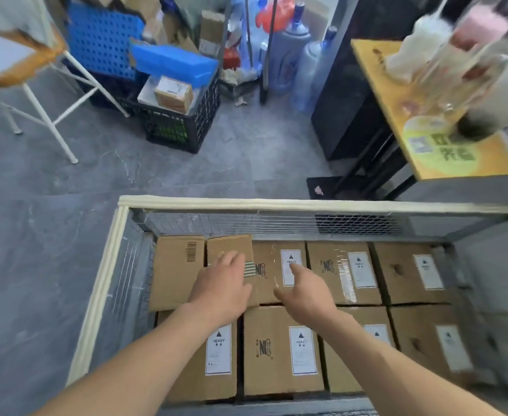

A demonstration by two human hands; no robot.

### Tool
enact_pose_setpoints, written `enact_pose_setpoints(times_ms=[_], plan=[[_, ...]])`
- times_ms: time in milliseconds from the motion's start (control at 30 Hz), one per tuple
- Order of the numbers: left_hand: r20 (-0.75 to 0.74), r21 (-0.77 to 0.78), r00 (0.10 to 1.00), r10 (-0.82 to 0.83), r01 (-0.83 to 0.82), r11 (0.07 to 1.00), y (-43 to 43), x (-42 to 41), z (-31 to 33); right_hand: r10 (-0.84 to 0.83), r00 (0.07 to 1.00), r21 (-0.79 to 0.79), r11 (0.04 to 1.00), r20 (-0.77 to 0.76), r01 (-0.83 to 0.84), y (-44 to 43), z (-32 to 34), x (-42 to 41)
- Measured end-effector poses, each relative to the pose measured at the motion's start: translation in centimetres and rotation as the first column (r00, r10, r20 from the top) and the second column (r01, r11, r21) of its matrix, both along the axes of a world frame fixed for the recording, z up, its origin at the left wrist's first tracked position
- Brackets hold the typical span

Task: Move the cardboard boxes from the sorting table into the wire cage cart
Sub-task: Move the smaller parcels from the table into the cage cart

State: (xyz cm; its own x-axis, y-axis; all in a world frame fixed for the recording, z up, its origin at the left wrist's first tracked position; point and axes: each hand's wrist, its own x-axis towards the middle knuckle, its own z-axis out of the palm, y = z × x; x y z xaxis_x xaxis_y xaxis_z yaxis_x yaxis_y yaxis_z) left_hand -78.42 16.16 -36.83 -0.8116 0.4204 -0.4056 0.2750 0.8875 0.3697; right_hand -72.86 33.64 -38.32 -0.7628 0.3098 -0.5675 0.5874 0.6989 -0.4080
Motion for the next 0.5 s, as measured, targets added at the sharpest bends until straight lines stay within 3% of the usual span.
enact_pose_setpoints(times_ms=[233, 500], plan=[[-0.200, 0.038, 0.950, -0.241, 0.254, 0.966, 4.7, 0.4, 11.5, 0.004, 0.983, 0.208, 0.977, -0.186, 0.035, 4.4, 13.5, 3.8], [-0.355, 0.110, 0.814, -0.460, 0.525, 0.844, 14.0, 6.0, 21.2, -0.124, 0.939, 0.379, 0.892, -0.320, 0.247, 11.1, 23.8, 14.0]])
